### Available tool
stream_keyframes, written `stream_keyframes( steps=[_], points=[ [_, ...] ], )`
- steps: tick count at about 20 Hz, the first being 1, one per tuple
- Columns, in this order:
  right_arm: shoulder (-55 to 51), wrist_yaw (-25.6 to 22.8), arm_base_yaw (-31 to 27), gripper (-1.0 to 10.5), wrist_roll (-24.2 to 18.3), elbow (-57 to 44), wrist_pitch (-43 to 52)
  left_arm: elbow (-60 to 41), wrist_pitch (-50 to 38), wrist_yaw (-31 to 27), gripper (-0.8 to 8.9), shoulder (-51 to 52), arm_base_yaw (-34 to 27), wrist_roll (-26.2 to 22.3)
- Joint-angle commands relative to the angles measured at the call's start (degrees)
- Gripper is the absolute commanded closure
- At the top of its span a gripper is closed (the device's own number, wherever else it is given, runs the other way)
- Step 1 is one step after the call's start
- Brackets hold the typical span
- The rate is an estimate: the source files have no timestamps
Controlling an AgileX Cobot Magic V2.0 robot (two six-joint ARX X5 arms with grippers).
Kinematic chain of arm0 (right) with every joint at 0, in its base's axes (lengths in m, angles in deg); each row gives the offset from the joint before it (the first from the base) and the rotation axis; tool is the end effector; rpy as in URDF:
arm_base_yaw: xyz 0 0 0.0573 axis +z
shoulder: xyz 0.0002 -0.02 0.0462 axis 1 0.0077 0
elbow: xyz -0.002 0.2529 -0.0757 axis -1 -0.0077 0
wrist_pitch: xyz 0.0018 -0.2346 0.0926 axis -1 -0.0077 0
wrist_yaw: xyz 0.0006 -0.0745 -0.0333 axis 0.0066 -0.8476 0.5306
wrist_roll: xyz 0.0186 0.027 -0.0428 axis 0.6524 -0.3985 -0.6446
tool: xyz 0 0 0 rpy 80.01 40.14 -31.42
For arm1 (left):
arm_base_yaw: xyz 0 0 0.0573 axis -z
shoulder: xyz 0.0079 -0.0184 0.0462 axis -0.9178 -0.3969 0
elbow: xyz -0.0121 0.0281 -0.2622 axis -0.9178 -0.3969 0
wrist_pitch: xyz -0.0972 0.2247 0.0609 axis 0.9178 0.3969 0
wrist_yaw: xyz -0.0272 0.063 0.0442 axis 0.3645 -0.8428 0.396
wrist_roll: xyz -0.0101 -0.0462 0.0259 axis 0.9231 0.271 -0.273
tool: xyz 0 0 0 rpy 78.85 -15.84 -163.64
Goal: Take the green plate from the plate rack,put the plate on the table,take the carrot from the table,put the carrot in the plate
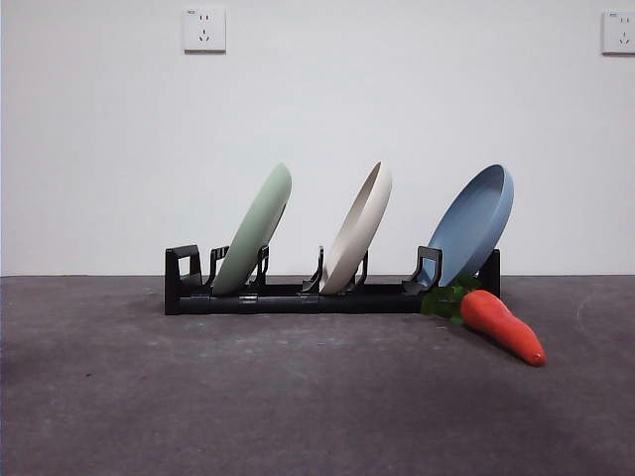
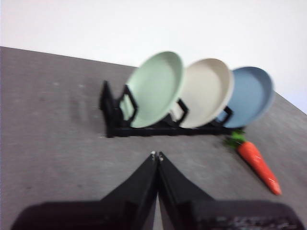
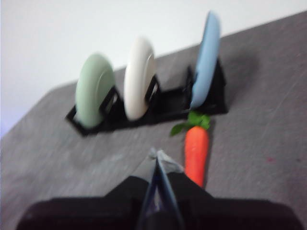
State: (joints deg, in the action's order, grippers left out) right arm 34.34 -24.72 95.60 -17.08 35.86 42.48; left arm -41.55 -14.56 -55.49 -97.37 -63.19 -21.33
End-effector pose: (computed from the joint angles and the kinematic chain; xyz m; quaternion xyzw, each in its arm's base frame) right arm 0.0920 0.0177 0.2594 0.1533 0.1473 0.1680 0.9626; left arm 0.0814 -0.0135 0.2642 -0.1319 0.1166 -0.1653 0.9704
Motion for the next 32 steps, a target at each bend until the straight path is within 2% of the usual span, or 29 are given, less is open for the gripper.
stream_keyframes(
  steps=[1,7,10,14,16,17,18,19,20,21,22,28,32],
  points=[
    [4.74,2.78,0.09,9.6,-6.27,5.9,-5.46,3.96,2.73,4.31,8.21,-3.48,-0.15,-3.1],
    [14.97,8.96,0.09,9.6,-15.34,18.38,-20.46,10.64,10.43,13.16,8.21,-10.23,-0.13,-8.35],
    [18.6,11.37,0.09,9.6,-18.4,22.49,-26.47,12.44,13.53,16.2,8.21,-12.28,-0.13,-9.92],
    [22.16,11.82,0.13,9.6,-21.97,25.22,-33.0,13.31,17.29,19.32,8.21,-13.75,-0.11,-11.47],
    [22.91,11.78,0.13,9.4,-21.94,25.22,-33.9,13.31,17.99,19.1,8.12,-13.86,-0.11,-11.43],
    [22.95,11.74,0.13,9.3,-21.92,25.22,-33.88,13.31,17.9,18.95,7.9,-13.86,-0.11,-11.37],
    [22.95,11.69,0.13,8.9,-21.92,25.22,-33.83,13.31,17.86,18.91,6.91,-13.86,-0.11,-11.17],
    [22.95,11.26,0.13,7.3,-21.88,25.22,-33.83,13.31,17.88,18.91,4.87,-13.86,-0.11,-11.08],
    [22.95,10.88,0.13,5.7,-21.86,25.22,-33.86,13.31,17.84,18.91,3.34,-13.86,-0.11,-11.08],
    [22.95,10.91,0.13,4.0,-21.86,25.22,-33.86,13.31,17.7,18.95,2.73,-13.86,-0.11,-11.08],
    [22.95,10.91,0.13,3.4,-21.86,25.22,-33.88,13.33,17.64,18.95,2.75,-13.86,-0.11,-11.08],
    [22.95,10.91,0.13,3.5,-21.84,25.22,-33.92,15.98,14.84,18.95,2.75,-17.64,-0.02,-10.88],
    [22.95,10.93,0.13,3.5,-21.68,25.22,-33.92,20.85,7.72,19.08,2.77,-26.16,1.86,-10.86]
  ],
)
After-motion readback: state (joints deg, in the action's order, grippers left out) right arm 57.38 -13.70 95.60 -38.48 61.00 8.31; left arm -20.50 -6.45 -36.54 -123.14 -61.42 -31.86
